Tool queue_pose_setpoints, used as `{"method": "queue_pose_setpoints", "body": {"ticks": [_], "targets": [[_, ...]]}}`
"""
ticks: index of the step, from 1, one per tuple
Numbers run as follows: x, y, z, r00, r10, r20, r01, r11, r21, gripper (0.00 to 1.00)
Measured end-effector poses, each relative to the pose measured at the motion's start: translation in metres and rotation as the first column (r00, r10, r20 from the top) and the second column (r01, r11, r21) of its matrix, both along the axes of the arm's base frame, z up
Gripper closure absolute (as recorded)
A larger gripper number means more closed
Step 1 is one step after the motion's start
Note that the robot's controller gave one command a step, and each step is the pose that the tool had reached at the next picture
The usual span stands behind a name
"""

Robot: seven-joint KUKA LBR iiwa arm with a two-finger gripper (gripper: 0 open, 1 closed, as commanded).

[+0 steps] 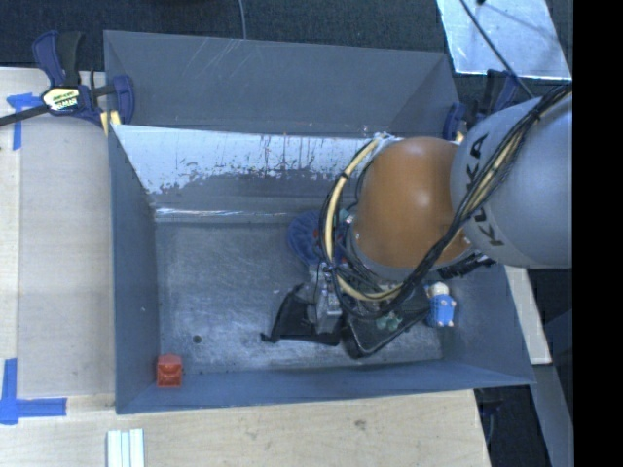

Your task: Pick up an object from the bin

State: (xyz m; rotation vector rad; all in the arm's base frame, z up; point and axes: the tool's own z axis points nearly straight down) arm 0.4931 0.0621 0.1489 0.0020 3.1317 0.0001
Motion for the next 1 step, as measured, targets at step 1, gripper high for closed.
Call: {"method": "queue_pose_setpoints", "body": {"ticks": [1], "targets": [[0.0075,0.0017,0.1076,1.000,0.003,0.002,-0.003,1.000,0.001,1.00]]}}
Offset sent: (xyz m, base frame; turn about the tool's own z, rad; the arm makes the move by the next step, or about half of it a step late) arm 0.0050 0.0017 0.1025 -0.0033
